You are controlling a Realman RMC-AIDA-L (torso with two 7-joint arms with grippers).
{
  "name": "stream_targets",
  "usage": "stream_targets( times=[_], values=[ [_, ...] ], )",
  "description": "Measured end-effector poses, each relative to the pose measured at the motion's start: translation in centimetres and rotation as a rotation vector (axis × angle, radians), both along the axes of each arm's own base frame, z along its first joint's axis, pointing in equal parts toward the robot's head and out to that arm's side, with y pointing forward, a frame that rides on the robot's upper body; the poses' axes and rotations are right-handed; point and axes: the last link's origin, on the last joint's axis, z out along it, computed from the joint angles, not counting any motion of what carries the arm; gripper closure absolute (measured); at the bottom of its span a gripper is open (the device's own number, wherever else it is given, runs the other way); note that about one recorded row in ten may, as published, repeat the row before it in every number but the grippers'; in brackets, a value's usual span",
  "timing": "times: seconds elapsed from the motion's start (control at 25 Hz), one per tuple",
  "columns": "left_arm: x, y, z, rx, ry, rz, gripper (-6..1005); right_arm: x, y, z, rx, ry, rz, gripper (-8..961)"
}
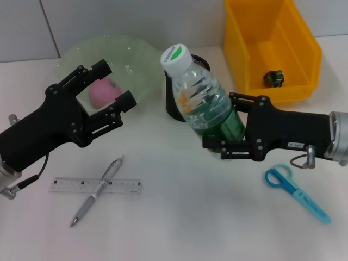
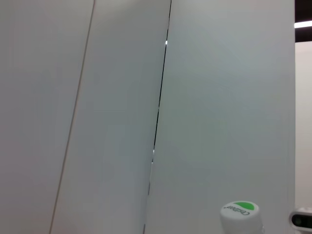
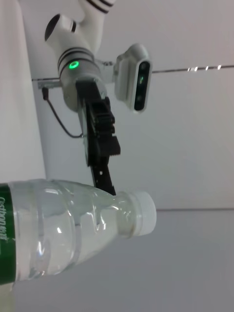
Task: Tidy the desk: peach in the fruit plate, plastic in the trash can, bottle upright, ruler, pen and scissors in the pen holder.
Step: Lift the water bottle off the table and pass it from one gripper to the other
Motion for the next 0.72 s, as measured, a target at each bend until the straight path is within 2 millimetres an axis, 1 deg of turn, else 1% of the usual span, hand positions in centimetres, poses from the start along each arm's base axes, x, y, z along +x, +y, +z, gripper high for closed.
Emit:
stream_targets(
  times=[0.4,0.72],
  values=[
    [0.1,-0.4,0.1,-0.041,-0.037,0.005,140,-0.7,-0.3,-1.2,-0.016,0.027,0.037,169],
    [0.0,-0.6,-0.2,-0.068,-0.064,0.019,140,-1.3,0.0,-2.0,-0.023,0.034,0.059,168]
  ],
)
